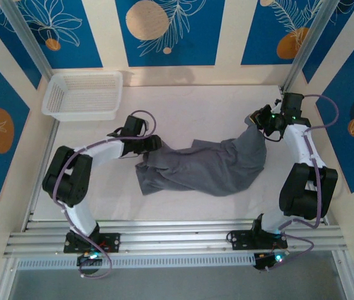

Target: Fold the inside-out t-shirt

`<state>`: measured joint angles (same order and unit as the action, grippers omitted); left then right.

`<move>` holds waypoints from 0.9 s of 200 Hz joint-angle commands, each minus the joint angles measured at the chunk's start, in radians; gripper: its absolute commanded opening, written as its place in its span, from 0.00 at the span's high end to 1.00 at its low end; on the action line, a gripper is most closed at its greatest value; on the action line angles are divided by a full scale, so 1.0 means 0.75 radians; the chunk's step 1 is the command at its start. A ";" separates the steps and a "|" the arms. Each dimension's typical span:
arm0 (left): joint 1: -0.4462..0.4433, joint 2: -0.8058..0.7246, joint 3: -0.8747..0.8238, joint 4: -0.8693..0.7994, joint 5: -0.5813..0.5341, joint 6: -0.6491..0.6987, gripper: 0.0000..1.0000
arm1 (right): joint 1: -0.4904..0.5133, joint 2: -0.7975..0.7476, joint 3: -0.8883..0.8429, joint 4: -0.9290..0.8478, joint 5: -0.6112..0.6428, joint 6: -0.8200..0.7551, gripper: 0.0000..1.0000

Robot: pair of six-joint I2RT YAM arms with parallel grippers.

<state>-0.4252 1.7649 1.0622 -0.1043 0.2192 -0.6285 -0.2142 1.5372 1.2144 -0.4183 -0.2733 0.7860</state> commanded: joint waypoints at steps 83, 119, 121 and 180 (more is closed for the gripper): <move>0.008 -0.130 -0.025 0.144 0.168 -0.018 0.61 | 0.032 -0.021 0.062 -0.049 -0.011 -0.031 1.00; 0.006 -0.060 0.014 0.182 0.211 -0.028 0.58 | 0.034 -0.024 0.062 -0.054 -0.010 -0.032 1.00; 0.006 -0.058 0.014 0.177 0.207 -0.027 0.58 | 0.034 -0.025 0.062 -0.054 -0.010 -0.033 1.00; 0.006 0.032 0.059 0.179 0.210 -0.013 0.53 | 0.036 -0.019 0.064 -0.052 -0.014 -0.027 1.00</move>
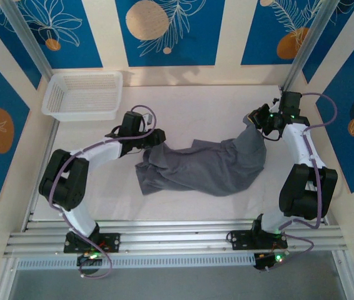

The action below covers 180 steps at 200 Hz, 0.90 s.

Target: Fold the inside-out t-shirt

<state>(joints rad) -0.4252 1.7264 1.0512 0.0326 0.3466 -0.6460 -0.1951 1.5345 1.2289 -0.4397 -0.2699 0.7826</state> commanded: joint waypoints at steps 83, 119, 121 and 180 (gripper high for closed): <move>0.007 0.101 0.176 -0.076 0.020 0.024 0.90 | 0.016 -0.019 0.055 -0.041 -0.012 -0.028 1.00; 0.012 -0.034 0.236 -0.132 0.069 0.048 1.00 | 0.016 -0.028 0.087 -0.054 -0.030 -0.008 1.00; 0.012 -0.045 0.249 -0.145 0.071 0.051 1.00 | 0.015 -0.028 0.096 -0.054 -0.035 -0.004 1.00; 0.158 -0.240 1.152 -0.765 -0.169 0.213 1.00 | -0.024 -0.016 1.045 -0.123 -0.062 0.244 1.00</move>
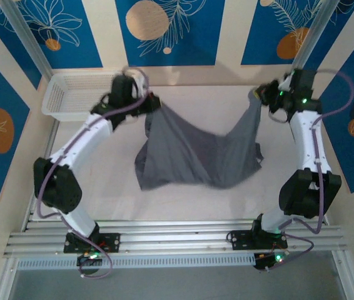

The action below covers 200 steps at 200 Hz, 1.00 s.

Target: Fold the inside-out t-shirt

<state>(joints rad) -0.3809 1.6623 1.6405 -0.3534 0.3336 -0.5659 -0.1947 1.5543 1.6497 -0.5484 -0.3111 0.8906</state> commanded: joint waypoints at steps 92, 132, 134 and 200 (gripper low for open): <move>0.360 -0.489 0.418 -0.173 -0.269 0.121 1.00 | -0.144 -0.303 0.765 0.414 0.354 0.158 1.00; 0.359 -0.652 0.420 -0.077 -0.319 0.096 1.00 | -0.158 -0.341 0.896 0.459 0.389 0.081 1.00; 0.360 -0.659 0.419 -0.073 -0.321 0.094 1.00 | -0.157 -0.340 0.902 0.459 0.387 0.080 1.00; 0.359 -0.782 0.393 0.000 -0.332 0.115 1.00 | -0.157 -0.387 0.878 0.564 0.393 0.064 1.00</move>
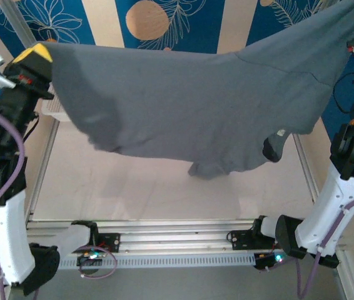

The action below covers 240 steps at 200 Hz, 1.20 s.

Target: Fold the inside-out t-shirt

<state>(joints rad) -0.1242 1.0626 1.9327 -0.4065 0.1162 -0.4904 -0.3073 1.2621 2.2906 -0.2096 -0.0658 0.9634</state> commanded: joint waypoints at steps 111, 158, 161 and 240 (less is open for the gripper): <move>0.016 -0.108 -0.149 0.378 0.152 -0.026 1.00 | -0.007 -0.210 -0.152 0.313 0.052 -0.036 1.00; 0.015 0.000 -0.126 0.327 0.101 -0.012 1.00 | -0.006 -0.059 -0.127 0.253 0.001 -0.027 1.00; 0.016 0.023 -0.119 0.321 0.104 -0.008 1.00 | -0.003 -0.035 -0.115 0.248 -0.013 -0.022 1.00; 0.016 0.776 0.290 0.476 0.204 -0.021 1.00 | 0.256 0.812 0.612 0.236 -0.107 -0.225 1.00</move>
<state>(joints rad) -0.1223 1.5211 2.0396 -0.1295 0.2184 -0.4957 -0.1467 1.7046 2.5385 -0.0456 -0.1368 0.8726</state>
